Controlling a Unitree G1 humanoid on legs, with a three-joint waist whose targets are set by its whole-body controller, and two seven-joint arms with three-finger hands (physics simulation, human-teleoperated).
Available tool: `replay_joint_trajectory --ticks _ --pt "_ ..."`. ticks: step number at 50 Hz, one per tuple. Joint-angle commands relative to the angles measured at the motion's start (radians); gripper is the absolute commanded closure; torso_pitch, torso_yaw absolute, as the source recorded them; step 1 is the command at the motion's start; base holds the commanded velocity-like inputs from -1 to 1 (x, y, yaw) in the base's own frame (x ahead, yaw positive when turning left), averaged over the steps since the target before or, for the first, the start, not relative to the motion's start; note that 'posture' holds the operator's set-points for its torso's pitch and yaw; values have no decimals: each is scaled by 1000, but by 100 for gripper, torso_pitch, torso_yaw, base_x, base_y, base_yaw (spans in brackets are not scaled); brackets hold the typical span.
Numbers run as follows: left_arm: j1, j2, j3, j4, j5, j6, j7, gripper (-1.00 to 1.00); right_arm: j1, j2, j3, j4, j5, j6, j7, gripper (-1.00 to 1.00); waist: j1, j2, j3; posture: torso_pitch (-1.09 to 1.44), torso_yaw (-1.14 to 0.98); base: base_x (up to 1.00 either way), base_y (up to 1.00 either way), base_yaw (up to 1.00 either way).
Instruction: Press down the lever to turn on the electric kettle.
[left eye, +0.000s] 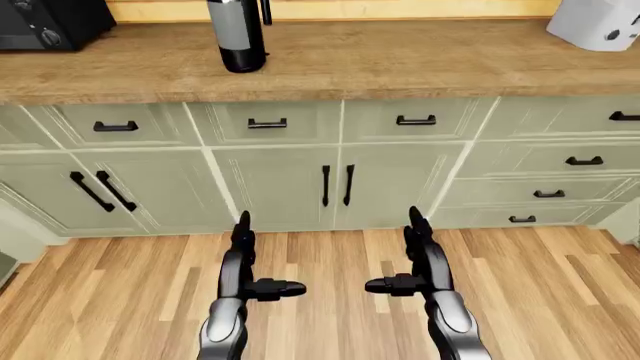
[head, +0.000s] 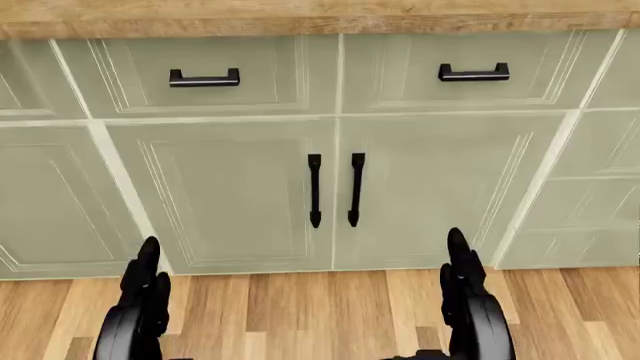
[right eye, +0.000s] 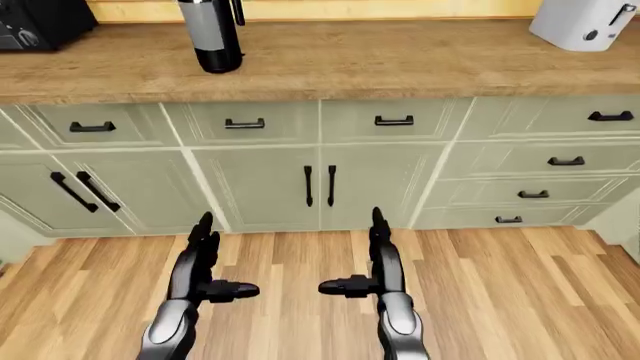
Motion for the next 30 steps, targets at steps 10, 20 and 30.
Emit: replay_joint_trajectory --ticks 10,20,30 --pt "-38 12 13 -112 -27 -49 -36 -100 -31 -6 -3 -99 13 -34 16 -100 9 -6 -74 0 0 0 0 0" --pt "-52 18 30 -162 -46 22 -37 -100 -47 -15 -23 -136 33 2 27 -100 8 -3 -88 0 0 0 0 0" --pt "-79 35 63 -230 -73 72 -36 -100 -71 -33 -48 -221 64 74 55 -100 8 -3 -91 0 0 0 0 0"
